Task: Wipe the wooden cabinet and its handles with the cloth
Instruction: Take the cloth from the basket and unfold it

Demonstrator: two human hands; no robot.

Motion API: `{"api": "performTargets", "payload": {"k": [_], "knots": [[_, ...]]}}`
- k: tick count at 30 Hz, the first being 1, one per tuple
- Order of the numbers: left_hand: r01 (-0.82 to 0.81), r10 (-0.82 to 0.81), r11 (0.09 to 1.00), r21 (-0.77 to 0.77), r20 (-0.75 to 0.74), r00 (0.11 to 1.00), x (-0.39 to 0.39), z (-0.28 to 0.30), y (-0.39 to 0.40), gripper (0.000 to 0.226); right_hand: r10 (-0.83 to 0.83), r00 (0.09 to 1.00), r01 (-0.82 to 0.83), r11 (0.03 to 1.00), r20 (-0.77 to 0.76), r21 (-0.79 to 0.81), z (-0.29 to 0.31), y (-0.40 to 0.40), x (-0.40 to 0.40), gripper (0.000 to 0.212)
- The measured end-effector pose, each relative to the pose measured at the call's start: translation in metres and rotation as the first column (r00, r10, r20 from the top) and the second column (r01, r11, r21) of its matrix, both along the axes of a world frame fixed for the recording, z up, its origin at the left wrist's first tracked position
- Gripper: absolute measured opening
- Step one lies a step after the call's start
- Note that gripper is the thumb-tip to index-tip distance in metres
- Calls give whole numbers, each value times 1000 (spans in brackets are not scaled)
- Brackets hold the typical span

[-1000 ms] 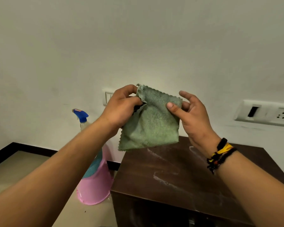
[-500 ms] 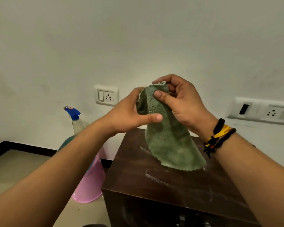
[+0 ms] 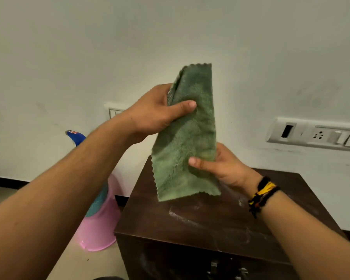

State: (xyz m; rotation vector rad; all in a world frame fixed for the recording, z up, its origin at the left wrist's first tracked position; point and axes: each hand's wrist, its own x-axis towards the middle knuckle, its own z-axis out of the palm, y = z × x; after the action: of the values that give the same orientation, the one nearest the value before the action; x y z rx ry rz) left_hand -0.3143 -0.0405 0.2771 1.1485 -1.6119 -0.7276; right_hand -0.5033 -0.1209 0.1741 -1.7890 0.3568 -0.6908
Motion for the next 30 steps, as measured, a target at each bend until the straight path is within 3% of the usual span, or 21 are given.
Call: {"api": "performTargets", "payload": {"k": [2,4,7,8,10,12,13,16,17,19,21,23,24,25,26,28,30], "knots": [[-83,84,996,-40,43,995,12,-3,2,35,-1,993,-4,999,-120,-40,-14,-6,2,13],[-119,119,993,-4,96,988,31,-11,6,40,-21,979,14,999,-201,-35,-19,-16,4,23],[-83,39,962,260,170,985,65,-32,17,59,5,939,-9,1000,-343,-10,-21,-31,-3,36],[-81,-1,931,356,224,975,72,-41,20,61,-1,924,-12,999,-381,-31,-23,-35,-4,31],[-114,-64,892,438,371,926,77,-60,19,41,-87,881,9,986,-465,-167,-29,-42,-3,8],[-226,38,921,317,505,862,71,-69,13,15,-256,822,59,926,-508,-372,-28,-52,6,10],[-294,146,935,196,543,827,65,-69,10,13,-344,817,121,887,-463,-446,-26,-59,13,13],[-442,467,881,-169,458,756,55,-55,14,8,-485,854,371,822,-190,-433,-5,-75,31,26],[-428,499,867,-256,455,738,53,-53,21,4,-483,866,396,822,-132,-410,0,-77,36,32],[-297,481,873,-386,586,652,53,-64,37,7,-424,899,342,839,-114,-423,0,-77,41,38],[-150,334,942,-302,781,528,53,-95,54,15,-327,896,148,858,-301,-492,-25,-74,40,40],[-107,31,994,14,911,411,49,-128,70,36,-246,716,-157,855,-654,-494,-58,-70,31,43],[-128,-101,979,161,918,383,50,-140,75,55,-251,597,-235,854,-762,-465,-71,-70,24,45],[-148,-171,957,248,899,403,50,-150,78,68,-271,535,-238,860,-800,-450,-79,-69,17,45],[-170,-148,951,258,864,481,50,-155,78,71,-299,532,-186,872,-792,-453,-84,-68,11,43],[-197,54,977,86,789,612,50,-169,70,56,-398,559,-89,844,-727,-530,-88,-68,0,40],[-244,150,970,-17,828,540,41,-187,52,50,-519,513,-97,757,-684,-647,-94,-64,-7,45]]}}
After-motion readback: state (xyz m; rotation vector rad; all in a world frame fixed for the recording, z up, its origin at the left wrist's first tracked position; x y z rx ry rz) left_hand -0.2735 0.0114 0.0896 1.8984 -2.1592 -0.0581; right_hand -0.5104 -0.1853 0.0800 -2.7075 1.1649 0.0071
